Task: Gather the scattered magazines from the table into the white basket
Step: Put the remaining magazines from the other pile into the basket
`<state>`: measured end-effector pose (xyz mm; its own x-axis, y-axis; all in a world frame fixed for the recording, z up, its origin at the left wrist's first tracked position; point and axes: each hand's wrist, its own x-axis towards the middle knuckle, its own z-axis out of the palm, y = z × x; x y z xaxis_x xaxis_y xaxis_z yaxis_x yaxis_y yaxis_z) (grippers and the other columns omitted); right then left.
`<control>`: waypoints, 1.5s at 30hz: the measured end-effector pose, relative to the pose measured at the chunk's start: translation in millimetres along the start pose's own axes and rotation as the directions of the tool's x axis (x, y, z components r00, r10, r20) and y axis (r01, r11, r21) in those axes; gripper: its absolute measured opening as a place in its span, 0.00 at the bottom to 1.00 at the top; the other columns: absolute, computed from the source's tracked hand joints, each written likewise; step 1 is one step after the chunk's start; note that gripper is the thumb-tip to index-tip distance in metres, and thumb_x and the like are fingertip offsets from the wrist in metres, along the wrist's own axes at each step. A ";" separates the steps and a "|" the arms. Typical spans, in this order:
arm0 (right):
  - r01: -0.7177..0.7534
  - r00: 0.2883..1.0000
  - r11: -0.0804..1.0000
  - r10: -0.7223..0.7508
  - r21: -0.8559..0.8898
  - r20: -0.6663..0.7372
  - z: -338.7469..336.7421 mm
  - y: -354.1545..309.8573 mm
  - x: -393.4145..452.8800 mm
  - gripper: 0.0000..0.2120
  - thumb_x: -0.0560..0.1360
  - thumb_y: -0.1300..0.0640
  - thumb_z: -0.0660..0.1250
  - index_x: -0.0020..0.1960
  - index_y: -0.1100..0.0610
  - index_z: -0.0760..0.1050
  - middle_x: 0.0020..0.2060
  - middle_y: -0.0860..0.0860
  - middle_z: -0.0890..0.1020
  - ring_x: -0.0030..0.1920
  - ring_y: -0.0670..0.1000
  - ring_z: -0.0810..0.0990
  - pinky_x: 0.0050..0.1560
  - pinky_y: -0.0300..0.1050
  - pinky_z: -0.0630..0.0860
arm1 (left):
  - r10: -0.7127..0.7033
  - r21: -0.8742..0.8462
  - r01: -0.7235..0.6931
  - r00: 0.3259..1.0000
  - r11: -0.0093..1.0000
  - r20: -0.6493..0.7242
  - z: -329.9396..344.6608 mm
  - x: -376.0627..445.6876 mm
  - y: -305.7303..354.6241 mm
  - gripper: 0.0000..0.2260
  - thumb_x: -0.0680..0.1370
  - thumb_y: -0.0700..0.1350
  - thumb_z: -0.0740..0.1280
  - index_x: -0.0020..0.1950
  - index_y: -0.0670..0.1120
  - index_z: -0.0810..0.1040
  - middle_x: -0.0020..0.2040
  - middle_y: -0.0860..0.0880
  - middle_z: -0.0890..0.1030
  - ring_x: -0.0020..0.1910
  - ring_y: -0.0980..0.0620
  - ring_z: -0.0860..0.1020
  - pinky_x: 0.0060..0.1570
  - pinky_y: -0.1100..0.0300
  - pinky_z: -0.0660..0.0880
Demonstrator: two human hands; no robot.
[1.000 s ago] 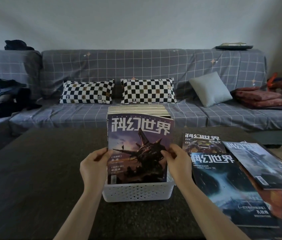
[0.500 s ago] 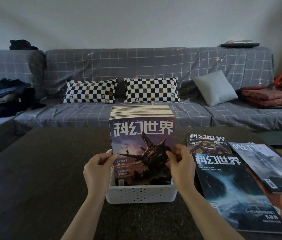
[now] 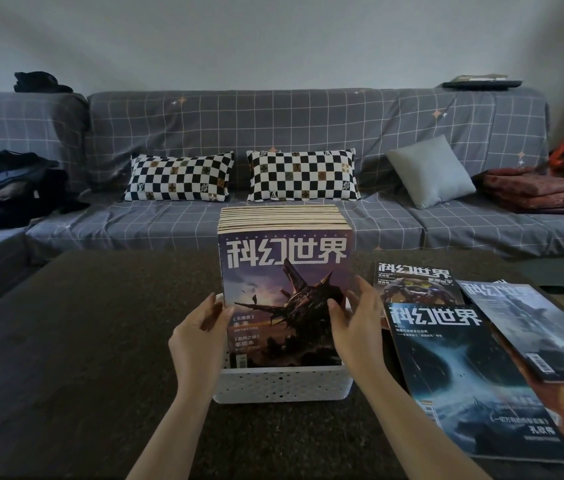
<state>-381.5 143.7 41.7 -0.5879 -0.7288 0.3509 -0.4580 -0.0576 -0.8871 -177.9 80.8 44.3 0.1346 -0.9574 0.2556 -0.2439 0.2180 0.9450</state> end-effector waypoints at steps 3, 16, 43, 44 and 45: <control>-0.016 0.989 0.993 0.033 -0.119 0.142 -0.9 4.6 4.9 0.25 0.78 0.53 0.61 0.73 0.50 0.59 0.51 0.40 0.78 0.46 0.38 0.77 0.41 0.28 0.71 | 0.058 0.104 -0.065 0.996 0.993 0.064 5.1 -2.9 -1.0 0.18 0.78 0.45 0.67 0.67 0.43 0.75 0.47 0.55 0.84 0.34 0.67 0.78 0.28 0.69 0.74; -0.005 0.987 0.989 0.029 -0.147 0.161 -4.2 4.3 5.3 0.25 0.78 0.50 0.62 0.72 0.49 0.60 0.45 0.33 0.75 0.38 0.31 0.73 0.33 0.22 0.68 | 0.001 0.170 -0.019 0.994 0.985 0.109 6.5 -12.1 9.3 0.21 0.80 0.49 0.64 0.71 0.44 0.70 0.51 0.49 0.84 0.42 0.58 0.80 0.32 0.68 0.72; -0.120 0.990 0.949 0.094 -0.293 -0.101 -159.6 74.3 -38.0 0.11 0.77 0.57 0.64 0.59 0.54 0.76 0.53 0.48 0.81 0.53 0.45 0.77 0.54 0.40 0.74 | 0.161 -0.094 -0.131 0.827 0.987 0.539 154.7 -140.7 57.7 0.07 0.79 0.46 0.65 0.55 0.55 0.75 0.52 0.57 0.78 0.48 0.67 0.76 0.44 0.75 0.73; -0.146 0.986 0.940 0.115 -0.308 -0.117 -167.9 80.5 -38.7 0.12 0.77 0.57 0.64 0.59 0.55 0.76 0.54 0.50 0.81 0.55 0.48 0.77 0.56 0.45 0.74 | 0.124 -0.075 -0.099 0.812 0.992 0.571 163.1 -144.0 56.8 0.07 0.79 0.46 0.65 0.56 0.55 0.75 0.54 0.56 0.78 0.48 0.66 0.76 0.44 0.75 0.73; -0.165 0.983 0.930 0.129 -0.329 -0.130 -175.8 86.1 -39.4 0.12 0.76 0.57 0.65 0.59 0.56 0.77 0.54 0.51 0.81 0.56 0.50 0.77 0.58 0.48 0.74 | 0.090 -0.050 -0.075 0.797 0.996 0.598 171.4 -147.0 55.2 0.08 0.79 0.47 0.65 0.58 0.54 0.75 0.56 0.55 0.78 0.48 0.66 0.76 0.45 0.76 0.72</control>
<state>-515.0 287.4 4.2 -0.7237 -0.6351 0.2699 -0.5479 0.2911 -0.7843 -375.7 201.0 23.9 -0.4887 -0.8565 0.1661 -0.2052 0.2979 0.9323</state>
